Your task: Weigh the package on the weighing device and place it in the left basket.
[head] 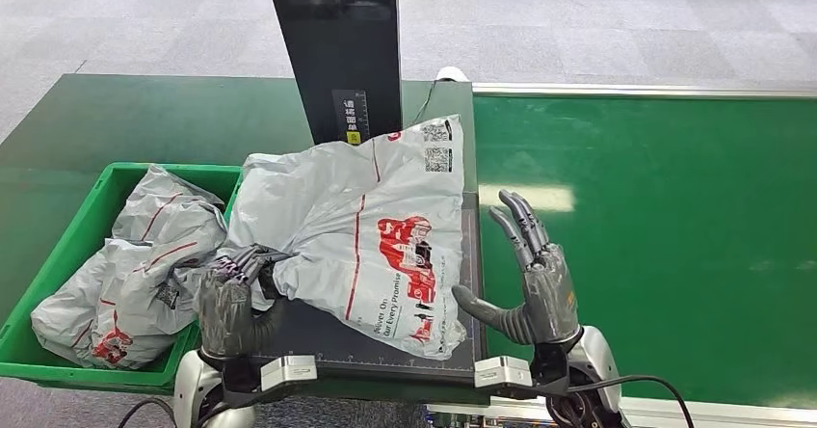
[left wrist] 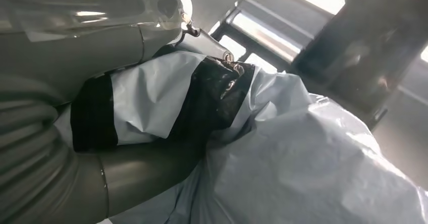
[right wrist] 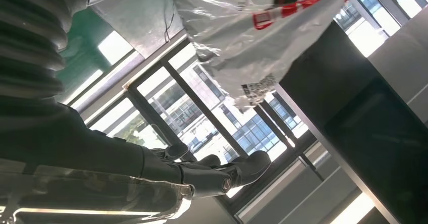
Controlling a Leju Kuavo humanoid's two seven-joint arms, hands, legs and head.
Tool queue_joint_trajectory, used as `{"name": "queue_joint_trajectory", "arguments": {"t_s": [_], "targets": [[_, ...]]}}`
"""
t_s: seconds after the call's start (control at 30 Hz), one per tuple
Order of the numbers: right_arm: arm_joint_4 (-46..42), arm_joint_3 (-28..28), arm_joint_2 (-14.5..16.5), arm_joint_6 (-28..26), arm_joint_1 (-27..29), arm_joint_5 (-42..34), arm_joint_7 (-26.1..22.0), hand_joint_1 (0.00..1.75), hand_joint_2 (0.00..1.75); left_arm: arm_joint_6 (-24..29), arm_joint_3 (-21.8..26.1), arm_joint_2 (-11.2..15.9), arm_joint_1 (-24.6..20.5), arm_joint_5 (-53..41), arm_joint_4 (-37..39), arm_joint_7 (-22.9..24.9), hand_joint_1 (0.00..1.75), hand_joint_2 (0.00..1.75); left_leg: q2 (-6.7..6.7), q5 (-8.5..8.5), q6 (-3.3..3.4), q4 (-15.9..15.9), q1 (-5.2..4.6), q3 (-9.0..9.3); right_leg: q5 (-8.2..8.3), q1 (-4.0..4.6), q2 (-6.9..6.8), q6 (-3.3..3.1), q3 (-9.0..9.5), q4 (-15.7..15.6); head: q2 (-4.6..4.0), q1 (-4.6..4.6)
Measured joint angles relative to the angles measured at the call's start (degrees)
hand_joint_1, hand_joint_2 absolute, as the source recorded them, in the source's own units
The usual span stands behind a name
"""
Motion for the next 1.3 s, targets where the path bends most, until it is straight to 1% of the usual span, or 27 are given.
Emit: {"name": "queue_joint_trajectory", "arguments": {"t_s": [0.17, 0.43, 0.47, 0.53, 0.6, 0.67, 0.77, 0.83, 0.9, 0.93, 1.0, 1.07, 1.1, 1.23, 1.3], "targets": [[-0.1, 0.0, 0.0, -0.1, 0.3, 0.0, 0.0, 0.0, 1.75, 0.0, 2.1, -0.3, 1.3, 0.2, -2.4, -0.6, 1.75, 1.75, -0.01, 0.0, 0.0, 0.0, 0.0, -0.01, 0.0, 0.0, 0.0, 0.0, 0.0, 0.0, 0.0, 0.0], [-0.1, -0.1, 0.0, -0.1, 0.4, 0.0, 0.0, 0.0, 1.75, 0.0, 3.1, -0.6, 2.0, 0.2, -3.6, -0.8, 1.75, 1.75, -0.01, 0.0, 0.0, 0.0, 0.0, 0.0, 0.0, 0.0, 0.0, 0.0, 0.0, 0.0, 0.0, -0.01], [-0.2, -0.1, 0.0, -0.2, 0.4, 0.0, 0.0, 0.0, 1.75, 0.0, 3.4, -0.8, 2.1, 0.2, -3.8, -1.4, 1.75, 1.75, 0.0, 0.0, 0.0, 0.0, 0.0, -0.01, 0.0, 0.0, 0.0, 0.0, 0.0, 0.0, 0.0, -0.01], [-0.2, -0.1, 0.0, -0.5, 0.5, 0.0, -0.2, 0.0, 1.75, 0.0, 4.8, -1.8, 2.6, 0.3, -4.5, -4.5, 1.75, 1.75, 0.0, 0.0, 0.0, 0.0, 0.0, -0.02, 0.0, 0.0, 0.0, 0.0, 0.0, 0.0, 0.0, 0.0], [-0.2, -0.1, 0.0, -1.0, 0.7, 0.0, -0.6, 0.0, 1.75, 0.0, 7.5, -3.5, 3.5, 0.1, -6.3, -8.6, 1.75, 1.75, 0.01, 0.0, 0.0, 0.0, 0.0, -0.04, 0.0, 0.0, 0.0, 0.0, -0.02, 0.0, 0.0, 0.0], [-0.2, -0.1, 0.0, -1.2, 1.0, -0.1, -1.0, 0.0, 1.75, 0.0, 11.0, -5.4, 4.7, -0.8, -9.3, -10.7, 1.75, 1.75, 0.02, -0.01, 0.0, 0.0, 0.0, -0.06, 0.0, 0.0, 0.01, 0.0, -0.04, 0.0, 0.0, 0.0], [-0.2, -0.1, 0.0, -1.3, 1.6, 0.2, -1.4, 0.0, 1.75, 0.0, 18.1, -8.4, 6.0, -3.5, -13.6, -11.0, 1.75, 1.75, 0.01, -0.02, 0.0, 0.0, 0.0, -0.08, -0.01, 0.0, 0.01, 0.0, -0.06, 0.0, 0.0, 0.0], [-0.3, -0.1, 0.0, -1.2, 2.0, 0.7, -1.4, 0.0, 1.75, 0.0, 23.0, -10.0, 6.6, -5.0, -15.3, -10.0, 1.75, 1.75, 0.01, -0.02, 0.0, 0.0, 0.01, -0.08, -0.01, 0.01, 0.01, -0.01, -0.06, 0.0, 0.0, -0.01], [-0.6, -0.2, 0.0, -1.1, 2.5, 1.3, -1.1, 0.0, 1.75, 0.0, 27.3, -11.1, 7.1, -6.5, -16.5, -7.5, 1.75, 1.75, 0.01, -0.02, 0.0, 0.0, 0.03, -0.08, -0.01, 0.04, 0.01, -0.01, -0.07, 0.0, 0.0, 0.0], [-0.8, -0.2, 0.0, -1.1, 2.8, 1.6, -0.8, 0.0, 1.75, 0.0, 29.5, -11.5, 7.2, -7.9, -16.9, -4.8, 1.75, 1.75, 0.0, -0.02, 0.0, 0.0, 0.03, -0.08, -0.01, 0.05, 0.01, -0.01, -0.06, 0.0, 0.0, 0.0], [-1.7, -0.5, 0.0, -1.1, 3.6, 2.1, -0.5, 0.0, 1.75, 0.0, 33.6, -11.7, 7.4, -11.6, -17.3, 3.8, 1.75, 1.75, 0.02, -0.01, 0.0, 0.0, 0.04, -0.07, -0.02, 0.06, 0.01, -0.02, -0.07, 0.0, 0.0, 0.0], [-2.6, -1.0, 0.0, -1.1, 4.7, 2.6, -0.3, 0.0, 1.75, 0.0, 37.0, -10.9, 7.7, -14.2, -17.2, 12.4, 1.75, 1.75, 0.05, -0.01, -0.01, 0.0, 0.05, -0.08, -0.02, 0.07, 0.03, -0.02, -0.09, 0.0, 0.0, -0.01], [-3.0, -1.3, 0.0, -1.1, 5.3, 2.7, -0.3, 0.0, 1.75, 0.0, 38.3, -10.3, 7.8, -14.8, -17.0, 15.5, 1.75, 1.75, 0.05, -0.01, -0.01, 0.0, 0.06, -0.09, -0.02, 0.08, 0.03, -0.02, -0.11, 0.0, 0.0, -0.01], [-4.5, -1.9, -0.1, -1.2, 6.7, 3.1, -0.4, 0.0, 1.75, -0.4, 41.6, -7.9, 8.0, -16.3, -15.4, 24.4, 1.75, 1.75, 0.05, -0.02, -0.01, 0.0, 0.06, -0.13, -0.03, 0.08, 0.03, -0.02, -0.14, 0.0, 0.0, 0.01], [-5.3, -2.2, -0.2, -1.3, 7.2, 3.1, -0.2, 0.0, 1.75, -2.1, 42.6, -6.5, 7.7, -16.9, -13.9, 28.0, 1.75, 1.75, 0.06, -0.02, -0.01, 0.0, 0.05, -0.13, -0.03, 0.07, 0.04, -0.02, -0.15, 0.0, 0.0, 0.01]]}}
